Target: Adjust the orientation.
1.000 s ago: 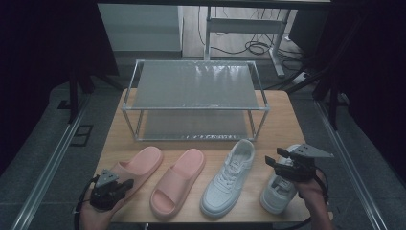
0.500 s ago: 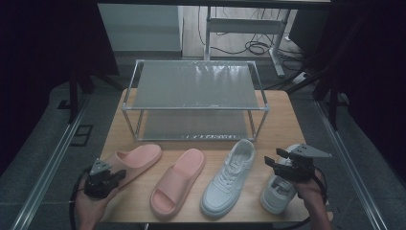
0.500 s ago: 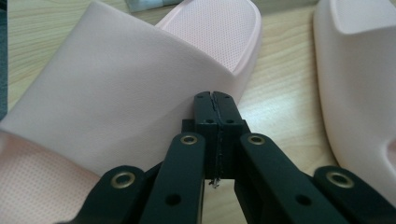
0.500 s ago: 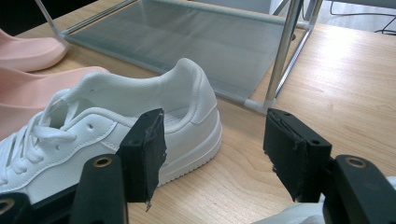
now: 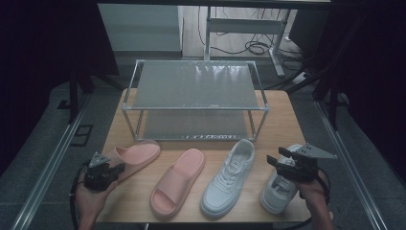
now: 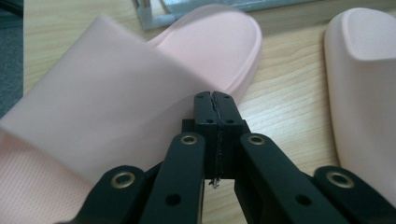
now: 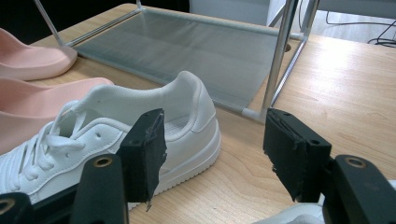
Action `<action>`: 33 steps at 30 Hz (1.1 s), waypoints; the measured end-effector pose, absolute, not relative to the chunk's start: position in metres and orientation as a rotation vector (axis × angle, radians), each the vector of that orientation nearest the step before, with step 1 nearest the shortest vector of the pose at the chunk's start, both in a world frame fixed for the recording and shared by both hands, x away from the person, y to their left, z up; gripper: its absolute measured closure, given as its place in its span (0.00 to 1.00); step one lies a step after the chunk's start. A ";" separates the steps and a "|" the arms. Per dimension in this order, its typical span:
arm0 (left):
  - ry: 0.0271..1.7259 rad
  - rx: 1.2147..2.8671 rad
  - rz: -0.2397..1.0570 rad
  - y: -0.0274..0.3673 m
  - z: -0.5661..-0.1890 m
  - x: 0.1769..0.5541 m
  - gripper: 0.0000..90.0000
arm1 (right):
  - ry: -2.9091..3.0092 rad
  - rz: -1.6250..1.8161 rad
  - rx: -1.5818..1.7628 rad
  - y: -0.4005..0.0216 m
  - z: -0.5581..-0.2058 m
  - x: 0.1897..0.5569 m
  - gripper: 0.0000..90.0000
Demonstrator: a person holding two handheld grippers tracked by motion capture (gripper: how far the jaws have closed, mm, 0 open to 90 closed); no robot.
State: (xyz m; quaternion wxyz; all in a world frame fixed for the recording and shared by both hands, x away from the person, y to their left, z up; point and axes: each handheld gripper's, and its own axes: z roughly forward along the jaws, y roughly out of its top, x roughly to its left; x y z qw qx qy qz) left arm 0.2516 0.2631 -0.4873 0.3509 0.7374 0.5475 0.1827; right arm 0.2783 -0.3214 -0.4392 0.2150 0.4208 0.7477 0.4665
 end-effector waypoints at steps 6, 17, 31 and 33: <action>1.387 1.934 0.495 0.244 -0.477 0.270 1.00 | 2.083 1.293 1.161 -0.320 -0.440 0.278 0.44; 1.479 2.007 0.493 0.234 -0.490 0.300 1.00 | 2.092 1.324 1.162 -0.320 -0.440 0.278 0.44; 1.478 2.006 0.507 0.238 -0.493 0.288 1.00 | 2.085 1.331 1.169 -0.323 -0.438 0.277 0.44; 1.475 2.011 0.508 0.239 -0.493 0.286 1.00 | 2.088 1.331 1.166 -0.323 -0.438 0.277 0.44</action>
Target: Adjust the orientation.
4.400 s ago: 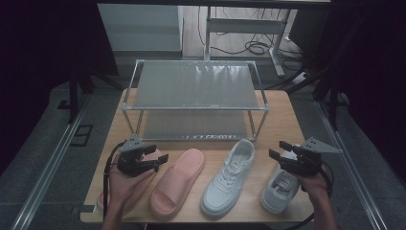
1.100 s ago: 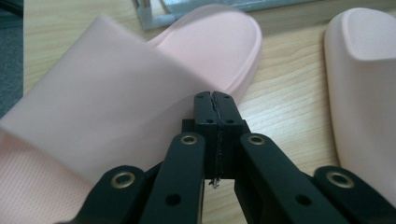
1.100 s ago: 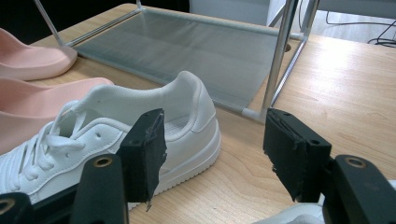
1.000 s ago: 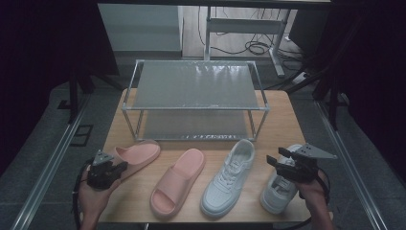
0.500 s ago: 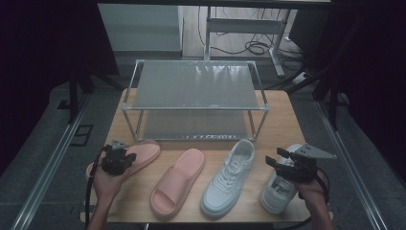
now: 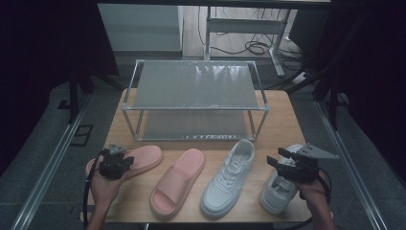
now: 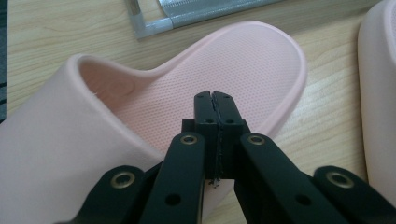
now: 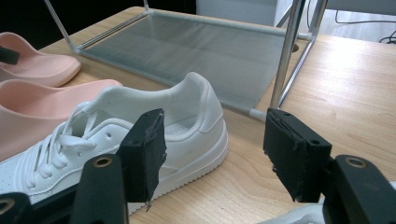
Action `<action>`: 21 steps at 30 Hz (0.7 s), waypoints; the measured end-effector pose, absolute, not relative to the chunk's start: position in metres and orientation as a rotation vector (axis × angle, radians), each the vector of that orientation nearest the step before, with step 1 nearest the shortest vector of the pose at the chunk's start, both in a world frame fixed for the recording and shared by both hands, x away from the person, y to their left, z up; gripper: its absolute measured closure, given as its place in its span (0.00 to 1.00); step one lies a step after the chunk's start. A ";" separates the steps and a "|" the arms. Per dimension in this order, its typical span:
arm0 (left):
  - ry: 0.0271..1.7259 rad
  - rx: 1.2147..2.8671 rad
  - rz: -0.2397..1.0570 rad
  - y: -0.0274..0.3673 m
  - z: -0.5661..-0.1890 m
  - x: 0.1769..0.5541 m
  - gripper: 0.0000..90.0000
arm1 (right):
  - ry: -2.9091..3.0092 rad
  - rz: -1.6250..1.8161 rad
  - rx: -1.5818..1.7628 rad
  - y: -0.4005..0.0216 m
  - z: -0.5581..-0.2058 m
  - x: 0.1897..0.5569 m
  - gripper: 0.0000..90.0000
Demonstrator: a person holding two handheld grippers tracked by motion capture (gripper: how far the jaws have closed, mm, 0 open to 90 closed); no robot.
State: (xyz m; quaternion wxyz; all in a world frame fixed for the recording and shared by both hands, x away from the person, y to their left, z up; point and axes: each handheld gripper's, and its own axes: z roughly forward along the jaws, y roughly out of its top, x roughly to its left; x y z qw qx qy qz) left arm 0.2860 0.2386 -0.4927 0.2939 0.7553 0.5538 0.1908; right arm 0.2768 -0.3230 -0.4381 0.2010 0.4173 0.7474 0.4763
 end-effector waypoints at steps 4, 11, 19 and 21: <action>1.477 2.016 0.512 0.243 -0.493 0.282 1.00 | 2.077 1.334 1.173 -0.327 -0.436 0.276 0.44; 1.491 2.012 0.505 0.254 -0.492 0.272 1.00 | 2.055 1.348 1.182 -0.332 -0.434 0.274 0.44; 1.515 1.985 0.506 0.267 -0.495 0.259 1.00 | 2.055 1.348 1.189 -0.334 -0.433 0.274 0.43; 1.521 1.986 0.504 0.271 -0.496 0.257 1.00 | 2.057 1.349 1.186 -0.333 -0.434 0.274 0.43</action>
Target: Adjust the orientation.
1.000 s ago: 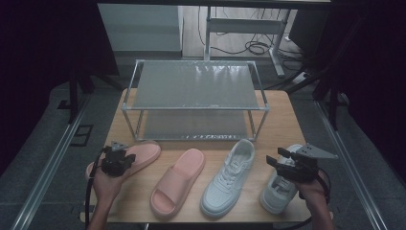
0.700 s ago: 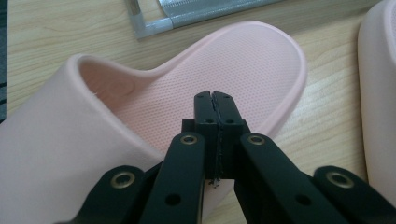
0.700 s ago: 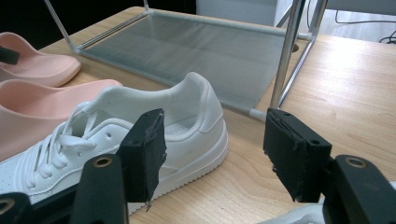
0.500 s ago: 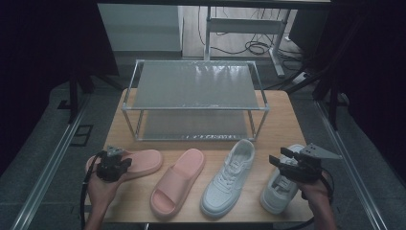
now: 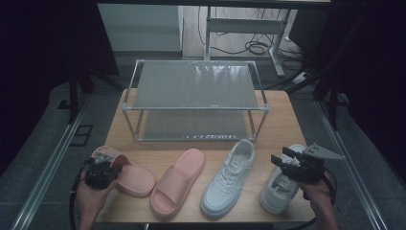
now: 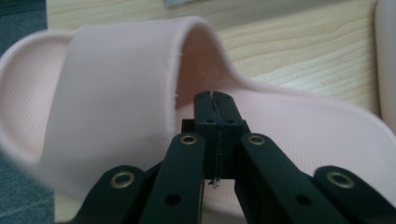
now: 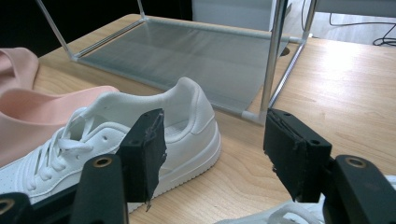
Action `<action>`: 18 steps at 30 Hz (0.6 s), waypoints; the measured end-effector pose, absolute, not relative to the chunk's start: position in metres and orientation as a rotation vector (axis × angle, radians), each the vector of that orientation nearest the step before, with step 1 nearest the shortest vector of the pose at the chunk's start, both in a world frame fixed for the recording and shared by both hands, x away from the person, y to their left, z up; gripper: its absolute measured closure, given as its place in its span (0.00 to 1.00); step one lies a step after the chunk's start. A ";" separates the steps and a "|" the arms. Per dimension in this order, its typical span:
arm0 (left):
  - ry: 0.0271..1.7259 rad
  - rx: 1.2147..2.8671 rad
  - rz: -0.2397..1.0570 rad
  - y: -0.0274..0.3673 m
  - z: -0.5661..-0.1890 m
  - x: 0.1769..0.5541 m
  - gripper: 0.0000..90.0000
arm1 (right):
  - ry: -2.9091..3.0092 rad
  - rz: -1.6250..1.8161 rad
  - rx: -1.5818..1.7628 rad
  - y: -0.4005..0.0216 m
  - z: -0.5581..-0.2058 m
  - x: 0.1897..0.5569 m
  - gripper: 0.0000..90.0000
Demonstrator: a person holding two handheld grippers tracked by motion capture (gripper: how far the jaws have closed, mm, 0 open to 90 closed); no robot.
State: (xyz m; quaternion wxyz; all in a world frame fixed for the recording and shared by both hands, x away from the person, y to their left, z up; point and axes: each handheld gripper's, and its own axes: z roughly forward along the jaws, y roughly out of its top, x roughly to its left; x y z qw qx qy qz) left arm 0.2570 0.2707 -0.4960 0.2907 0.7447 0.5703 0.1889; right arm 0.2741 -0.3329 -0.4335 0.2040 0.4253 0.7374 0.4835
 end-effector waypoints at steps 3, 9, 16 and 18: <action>1.533 1.984 0.488 0.277 -0.500 0.251 1.00 | 2.065 1.345 1.186 -0.332 -0.434 0.275 0.43; 1.543 1.962 0.449 0.289 -0.504 0.242 1.00 | 2.066 1.343 1.195 -0.333 -0.436 0.276 0.43; 1.551 1.942 0.455 0.295 -0.502 0.239 0.99 | 2.076 1.339 1.196 -0.333 -0.438 0.276 0.43; 1.532 1.935 0.449 0.295 -0.500 0.236 0.99 | 2.073 1.342 1.201 -0.333 -0.438 0.276 0.43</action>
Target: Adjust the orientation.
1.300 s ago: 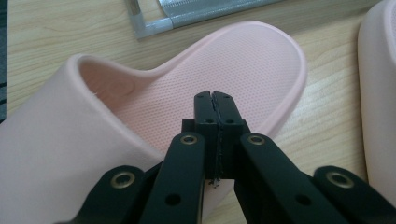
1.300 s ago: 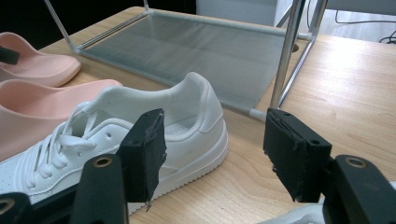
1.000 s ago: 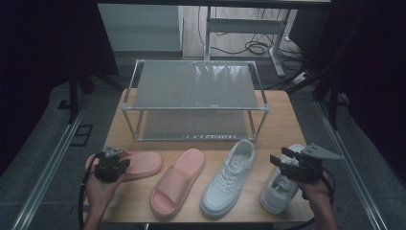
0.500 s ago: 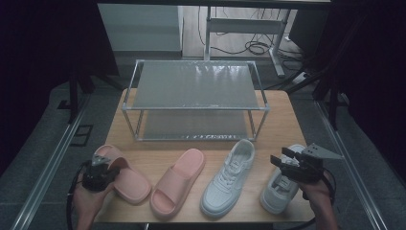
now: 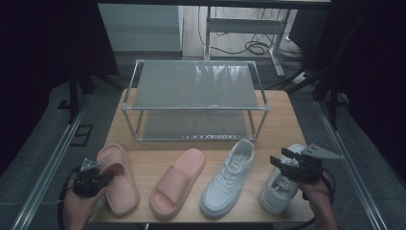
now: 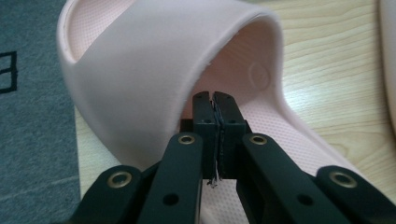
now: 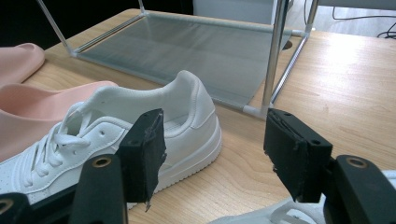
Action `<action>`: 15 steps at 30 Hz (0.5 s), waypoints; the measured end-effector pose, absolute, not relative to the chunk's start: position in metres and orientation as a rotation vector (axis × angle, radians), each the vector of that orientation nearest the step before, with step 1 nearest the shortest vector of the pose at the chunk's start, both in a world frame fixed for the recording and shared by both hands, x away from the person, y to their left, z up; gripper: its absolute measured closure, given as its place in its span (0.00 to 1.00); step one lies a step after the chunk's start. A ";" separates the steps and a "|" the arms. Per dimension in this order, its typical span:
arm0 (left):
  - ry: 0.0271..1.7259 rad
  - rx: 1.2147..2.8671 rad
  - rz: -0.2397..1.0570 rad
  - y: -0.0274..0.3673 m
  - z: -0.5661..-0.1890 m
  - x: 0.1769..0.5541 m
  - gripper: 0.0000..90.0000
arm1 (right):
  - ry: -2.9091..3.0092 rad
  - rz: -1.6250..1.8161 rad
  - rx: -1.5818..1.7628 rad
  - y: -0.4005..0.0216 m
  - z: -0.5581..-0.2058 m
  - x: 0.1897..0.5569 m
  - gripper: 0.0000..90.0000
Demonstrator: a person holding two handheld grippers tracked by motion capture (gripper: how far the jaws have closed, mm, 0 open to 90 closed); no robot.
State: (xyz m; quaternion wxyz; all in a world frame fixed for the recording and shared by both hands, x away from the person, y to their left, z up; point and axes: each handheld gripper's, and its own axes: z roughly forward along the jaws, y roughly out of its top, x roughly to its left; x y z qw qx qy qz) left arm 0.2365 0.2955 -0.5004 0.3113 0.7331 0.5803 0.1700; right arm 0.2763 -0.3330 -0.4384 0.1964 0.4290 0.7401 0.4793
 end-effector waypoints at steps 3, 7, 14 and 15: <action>1.500 1.902 0.460 0.296 -0.496 0.232 0.99 | 2.072 1.348 1.202 -0.334 -0.438 0.276 0.43; 1.473 1.845 0.480 0.303 -0.484 0.219 1.00 | 2.061 1.353 1.220 -0.337 -0.440 0.277 0.43; 1.503 1.770 0.532 0.327 -0.468 0.213 1.00 | 2.042 1.363 1.222 -0.339 -0.438 0.276 0.43; 1.515 1.765 0.531 0.331 -0.469 0.216 1.00 | 2.040 1.362 1.223 -0.339 -0.438 0.276 0.43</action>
